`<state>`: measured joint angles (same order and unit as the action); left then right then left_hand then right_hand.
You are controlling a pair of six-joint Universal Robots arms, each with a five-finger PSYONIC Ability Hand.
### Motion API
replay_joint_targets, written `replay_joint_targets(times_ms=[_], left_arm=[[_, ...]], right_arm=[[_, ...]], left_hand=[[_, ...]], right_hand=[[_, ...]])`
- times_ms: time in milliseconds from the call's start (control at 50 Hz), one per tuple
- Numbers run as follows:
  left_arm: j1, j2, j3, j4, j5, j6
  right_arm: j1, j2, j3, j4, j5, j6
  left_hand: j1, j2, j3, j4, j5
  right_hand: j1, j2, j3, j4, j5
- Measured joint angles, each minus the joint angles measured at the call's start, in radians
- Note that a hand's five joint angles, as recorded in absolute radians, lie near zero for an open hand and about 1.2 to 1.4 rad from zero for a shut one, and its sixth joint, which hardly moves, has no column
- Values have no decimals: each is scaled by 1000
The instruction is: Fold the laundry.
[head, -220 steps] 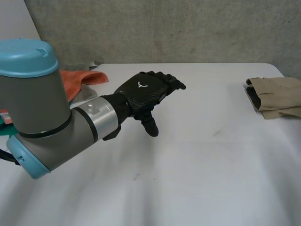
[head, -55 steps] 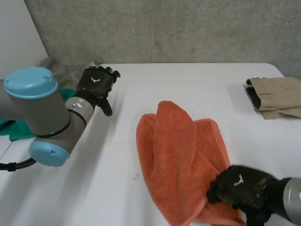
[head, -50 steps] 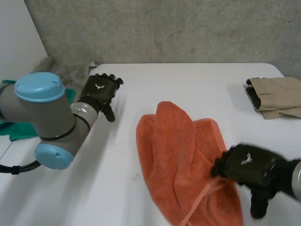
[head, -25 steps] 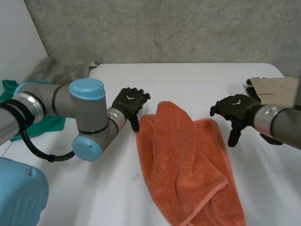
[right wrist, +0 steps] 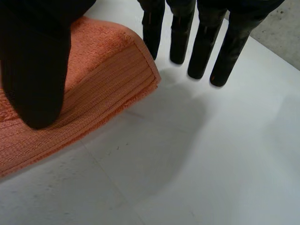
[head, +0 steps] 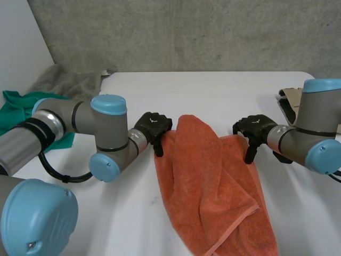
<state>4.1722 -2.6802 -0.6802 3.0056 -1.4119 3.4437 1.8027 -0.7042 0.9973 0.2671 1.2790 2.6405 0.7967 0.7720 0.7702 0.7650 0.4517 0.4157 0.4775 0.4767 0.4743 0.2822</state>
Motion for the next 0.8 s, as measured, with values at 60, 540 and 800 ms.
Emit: replay_joint_targets(times_ms=[60,540,800], left_arm=[[-1,-7,7,0,-3,0],[50,78,225,319,-195,84],[111,300,192,524,-219,103]], right_arm=[[3,12,-8,-4,0,0],[28,-123,-51,-605,93,7],[30,-219,-151,-872,205,1]], left_hand=[[193,190,199,208,93],[372,423,417,432,92],[372,424,417,432,92]], right_hand=[[279,326,321,321,288],[552,689,704,713,665],[555,689,704,713,666]])
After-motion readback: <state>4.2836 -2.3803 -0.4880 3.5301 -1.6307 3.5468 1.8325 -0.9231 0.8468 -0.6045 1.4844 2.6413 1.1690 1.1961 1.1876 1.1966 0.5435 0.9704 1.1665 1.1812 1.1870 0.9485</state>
